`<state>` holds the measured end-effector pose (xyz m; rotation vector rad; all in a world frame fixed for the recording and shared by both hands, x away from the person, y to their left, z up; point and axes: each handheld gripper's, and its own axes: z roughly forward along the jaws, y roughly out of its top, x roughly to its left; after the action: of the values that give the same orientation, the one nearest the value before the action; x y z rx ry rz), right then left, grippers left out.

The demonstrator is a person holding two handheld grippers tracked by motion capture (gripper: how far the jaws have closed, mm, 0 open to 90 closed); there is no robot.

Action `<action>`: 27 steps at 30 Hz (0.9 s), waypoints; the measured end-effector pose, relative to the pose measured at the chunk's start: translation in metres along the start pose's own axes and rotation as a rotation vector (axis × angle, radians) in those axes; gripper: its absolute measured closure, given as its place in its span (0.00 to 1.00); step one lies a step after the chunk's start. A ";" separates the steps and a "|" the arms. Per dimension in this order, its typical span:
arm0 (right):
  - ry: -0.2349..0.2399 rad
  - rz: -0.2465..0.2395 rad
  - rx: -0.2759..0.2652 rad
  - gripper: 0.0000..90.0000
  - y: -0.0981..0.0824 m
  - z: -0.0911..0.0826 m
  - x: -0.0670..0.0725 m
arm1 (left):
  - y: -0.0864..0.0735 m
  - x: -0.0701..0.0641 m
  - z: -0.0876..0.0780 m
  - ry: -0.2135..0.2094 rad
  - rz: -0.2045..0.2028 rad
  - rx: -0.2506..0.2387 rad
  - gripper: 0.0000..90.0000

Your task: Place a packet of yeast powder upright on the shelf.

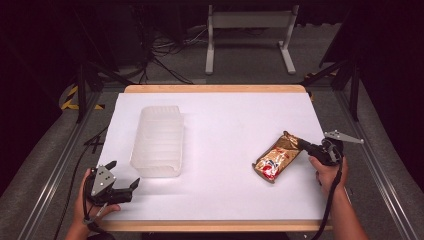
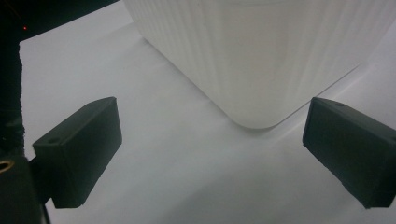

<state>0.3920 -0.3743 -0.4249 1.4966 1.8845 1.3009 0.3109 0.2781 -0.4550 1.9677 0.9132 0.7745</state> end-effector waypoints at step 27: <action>0.164 -0.266 -0.157 1.00 0.061 -0.041 0.122 | 0.000 0.000 -0.001 0.006 -0.010 -0.007 0.06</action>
<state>0.3511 -0.2806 -0.3263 1.0490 1.9515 1.4406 0.3104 0.2788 -0.4544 1.9539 0.9222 0.7772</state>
